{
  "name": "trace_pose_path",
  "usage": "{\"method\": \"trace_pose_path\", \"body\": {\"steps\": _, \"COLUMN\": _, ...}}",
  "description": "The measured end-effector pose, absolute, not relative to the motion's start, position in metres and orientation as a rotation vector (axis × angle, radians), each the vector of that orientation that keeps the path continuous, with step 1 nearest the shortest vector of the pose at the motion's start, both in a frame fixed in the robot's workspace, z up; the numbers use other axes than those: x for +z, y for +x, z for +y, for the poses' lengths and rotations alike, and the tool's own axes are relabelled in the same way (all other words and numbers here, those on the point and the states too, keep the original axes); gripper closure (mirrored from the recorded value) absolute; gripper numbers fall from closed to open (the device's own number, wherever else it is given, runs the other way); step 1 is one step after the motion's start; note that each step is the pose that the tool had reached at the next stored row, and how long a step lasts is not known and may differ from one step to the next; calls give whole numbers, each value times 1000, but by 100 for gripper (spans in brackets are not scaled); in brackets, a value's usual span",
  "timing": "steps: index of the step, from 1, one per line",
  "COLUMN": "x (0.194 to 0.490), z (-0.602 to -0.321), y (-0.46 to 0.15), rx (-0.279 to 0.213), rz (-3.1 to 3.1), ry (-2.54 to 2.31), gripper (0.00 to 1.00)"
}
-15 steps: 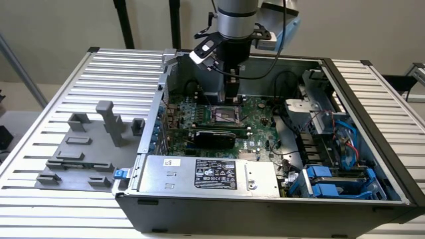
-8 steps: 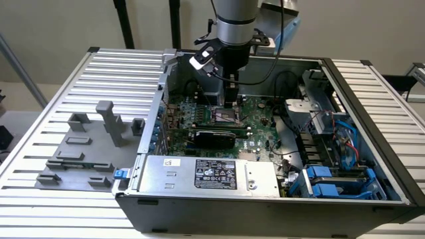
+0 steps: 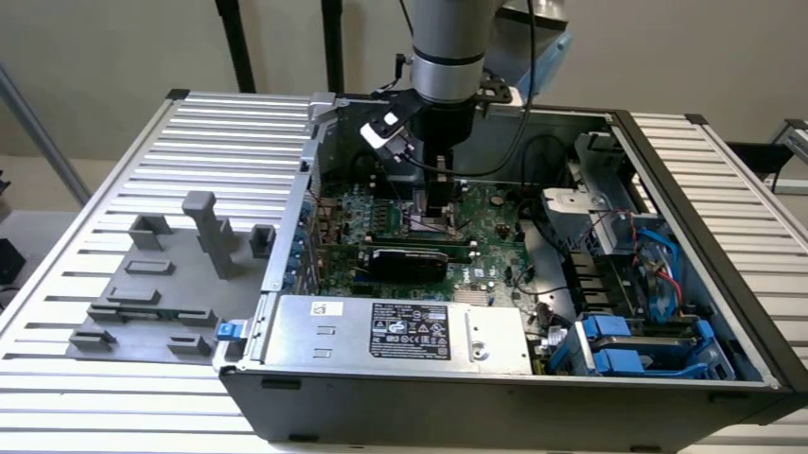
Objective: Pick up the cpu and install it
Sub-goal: 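Place the cpu into insertion slot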
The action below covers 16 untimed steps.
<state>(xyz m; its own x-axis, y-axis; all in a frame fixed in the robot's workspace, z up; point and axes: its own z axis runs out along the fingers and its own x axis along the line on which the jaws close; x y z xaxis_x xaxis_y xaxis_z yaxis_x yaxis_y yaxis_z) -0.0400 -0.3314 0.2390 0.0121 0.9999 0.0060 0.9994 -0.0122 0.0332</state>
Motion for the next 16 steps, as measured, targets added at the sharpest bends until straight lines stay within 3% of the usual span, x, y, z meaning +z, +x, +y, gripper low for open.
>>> {"method": "trace_pose_path", "body": {"steps": 16, "x": 219, "z": -323, "y": -40, "rx": 43, "rz": 2199, "ry": 2230, "gripper": 45}}
